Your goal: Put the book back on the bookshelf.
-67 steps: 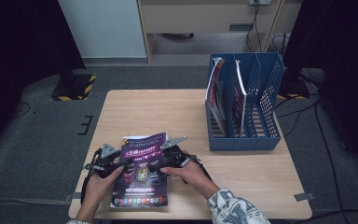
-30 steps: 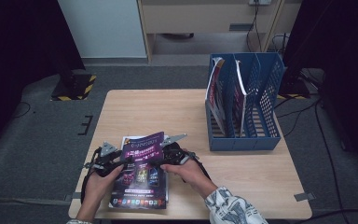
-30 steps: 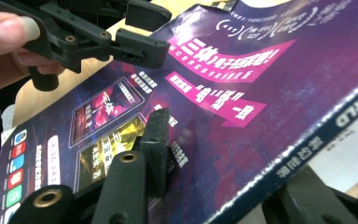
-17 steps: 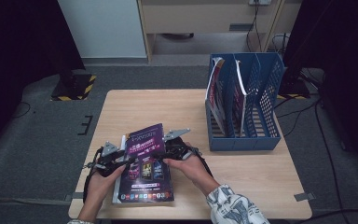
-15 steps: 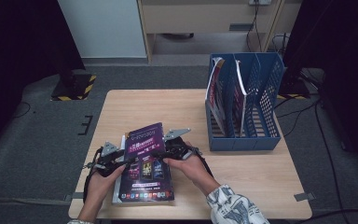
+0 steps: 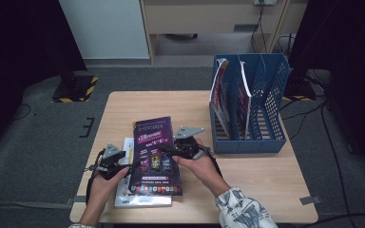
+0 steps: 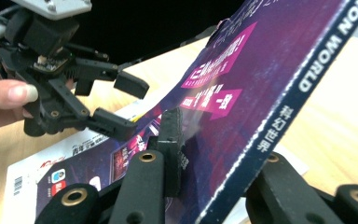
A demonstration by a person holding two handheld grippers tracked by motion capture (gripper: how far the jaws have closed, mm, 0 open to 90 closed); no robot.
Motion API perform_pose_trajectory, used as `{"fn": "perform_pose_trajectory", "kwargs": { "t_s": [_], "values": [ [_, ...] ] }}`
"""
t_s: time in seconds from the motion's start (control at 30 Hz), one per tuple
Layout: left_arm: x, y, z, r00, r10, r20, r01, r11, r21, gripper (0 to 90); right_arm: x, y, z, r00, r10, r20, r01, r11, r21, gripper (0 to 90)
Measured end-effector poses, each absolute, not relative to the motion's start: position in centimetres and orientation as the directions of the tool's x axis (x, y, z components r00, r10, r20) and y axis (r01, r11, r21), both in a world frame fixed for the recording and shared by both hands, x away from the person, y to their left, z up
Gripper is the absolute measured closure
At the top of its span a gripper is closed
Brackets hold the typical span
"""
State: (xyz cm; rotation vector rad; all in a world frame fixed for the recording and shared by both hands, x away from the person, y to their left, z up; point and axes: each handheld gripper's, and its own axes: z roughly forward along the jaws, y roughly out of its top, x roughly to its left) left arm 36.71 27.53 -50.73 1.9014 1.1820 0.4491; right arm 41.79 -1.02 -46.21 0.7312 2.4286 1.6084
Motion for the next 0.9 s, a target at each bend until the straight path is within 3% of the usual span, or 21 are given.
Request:
{"fn": "perform_pose_trajectory", "kwargs": {
  "t_s": [0.3,0.63,0.77,0.9],
  "values": [
    [37.0,27.1,-50.6,0.533,0.834,-0.141,0.543,-0.209,0.813,12.9,41.7,-1.4,-44.9,-0.879,0.464,0.107,0.261,0.281,0.923,75.5],
    [38.2,26.7,-50.6,0.607,0.774,-0.183,0.524,-0.215,0.824,13.9,41.6,-1.6,-44.1,-0.888,0.454,0.076,0.207,0.247,0.947,78.4],
    [38.2,26.2,-50.6,0.636,0.747,-0.192,0.523,-0.235,0.819,20.7,41.5,-1.7,-43.6,-0.889,0.452,0.071,0.190,0.223,0.956,80.3],
    [38.2,26.1,-50.5,0.652,0.731,-0.201,0.527,-0.247,0.813,34.9,41.4,-1.8,-43.4,-0.892,0.446,0.076,0.182,0.200,0.963,81.7]
  ]
}}
